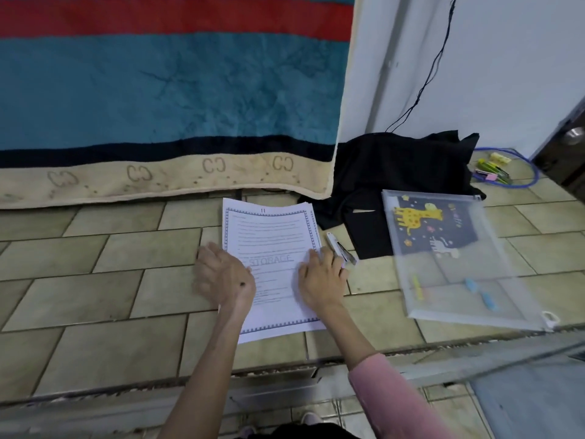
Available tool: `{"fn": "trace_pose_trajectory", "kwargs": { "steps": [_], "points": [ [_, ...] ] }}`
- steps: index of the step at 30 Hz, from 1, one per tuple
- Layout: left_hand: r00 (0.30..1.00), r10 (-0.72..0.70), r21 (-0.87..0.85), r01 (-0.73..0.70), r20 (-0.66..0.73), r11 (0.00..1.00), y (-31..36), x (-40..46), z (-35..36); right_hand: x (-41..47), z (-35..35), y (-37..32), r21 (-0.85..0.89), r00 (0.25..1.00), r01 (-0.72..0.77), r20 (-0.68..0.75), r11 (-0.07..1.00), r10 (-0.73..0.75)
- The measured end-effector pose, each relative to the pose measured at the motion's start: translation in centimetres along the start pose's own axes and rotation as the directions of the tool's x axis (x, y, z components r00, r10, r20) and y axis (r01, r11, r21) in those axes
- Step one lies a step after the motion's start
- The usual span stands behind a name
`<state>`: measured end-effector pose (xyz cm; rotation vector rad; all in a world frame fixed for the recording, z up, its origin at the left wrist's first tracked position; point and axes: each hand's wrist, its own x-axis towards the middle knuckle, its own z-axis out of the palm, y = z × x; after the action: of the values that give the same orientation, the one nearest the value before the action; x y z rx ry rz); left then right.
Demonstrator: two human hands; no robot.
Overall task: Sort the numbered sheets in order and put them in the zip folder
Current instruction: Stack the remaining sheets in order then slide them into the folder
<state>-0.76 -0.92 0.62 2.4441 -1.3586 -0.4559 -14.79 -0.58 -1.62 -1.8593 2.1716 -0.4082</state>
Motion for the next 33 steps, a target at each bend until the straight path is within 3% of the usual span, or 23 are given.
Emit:
{"fn": "trace_pose_trajectory", "kwargs": {
  "steps": [2, 4, 7, 10, 14, 19, 21, 25, 26, 29, 31, 33],
  "points": [
    [0.989, 0.148, -0.122, -0.150, -0.024, 0.981, 3.1, -0.6, -0.2, 1.3, -2.4, 1.5, 0.220, 0.994, -0.048, -0.086, 0.974, 0.068],
    [0.948, 0.308, -0.340, -0.263, 0.084, 0.903, 7.2, -1.9, 0.2, 2.7, -5.4, 4.9, 0.351, 0.956, -0.130, -0.205, 0.928, 0.211],
    [0.846, 0.429, -0.492, -0.241, 0.315, 0.836, 14.2, -4.3, 2.3, 5.2, -9.9, 12.9, 0.344, 0.820, -0.438, -0.226, 0.831, 0.525],
    [0.762, 0.431, -0.412, -0.236, 0.484, 0.880, 19.4, -6.2, 5.7, 5.5, -12.7, 20.3, 0.275, 0.653, -0.702, -0.120, 0.657, 0.748],
    [0.733, 0.396, -0.321, -0.250, 0.554, 0.913, 22.9, -7.8, 9.1, 4.7, -13.0, 24.9, 0.179, 0.582, -0.806, 0.068, 0.564, 0.810],
    [0.796, 0.322, -0.289, -0.193, 0.512, 0.938, 24.6, -8.5, 10.9, 4.7, -13.3, 25.9, 0.094, 0.608, -0.789, -0.030, 0.607, 0.794],
    [0.803, 0.309, -0.296, -0.174, 0.510, 0.939, 24.6, -8.1, 11.3, 4.3, -13.5, 26.3, 0.110, 0.584, -0.804, -0.038, 0.584, 0.811],
    [0.783, 0.352, -0.473, -0.084, 0.513, 0.877, 24.4, -7.6, 11.1, 3.8, -14.5, 28.0, 0.334, 0.528, -0.783, -0.085, 0.524, 0.845],
    [0.781, 0.402, -0.540, -0.099, 0.478, 0.836, 24.3, -7.5, 10.6, 3.8, -15.0, 28.3, 0.417, 0.548, -0.741, -0.078, 0.527, 0.833],
    [0.778, 0.513, -0.686, -0.149, 0.363, 0.712, 22.2, -6.5, 6.7, 3.6, -16.2, 26.8, 0.675, 0.715, -0.540, 0.054, 0.502, 0.697],
    [0.808, 0.524, -0.699, -0.210, 0.269, 0.683, 19.2, -4.6, 3.8, 3.3, -16.4, 24.0, 0.781, 0.833, -0.457, 0.208, 0.426, 0.512],
    [0.846, 0.494, -0.742, -0.198, 0.201, 0.640, 15.0, -2.0, 0.6, 3.3, -15.9, 20.5, 0.783, 0.900, -0.430, 0.333, 0.449, 0.281]
  ]
}}
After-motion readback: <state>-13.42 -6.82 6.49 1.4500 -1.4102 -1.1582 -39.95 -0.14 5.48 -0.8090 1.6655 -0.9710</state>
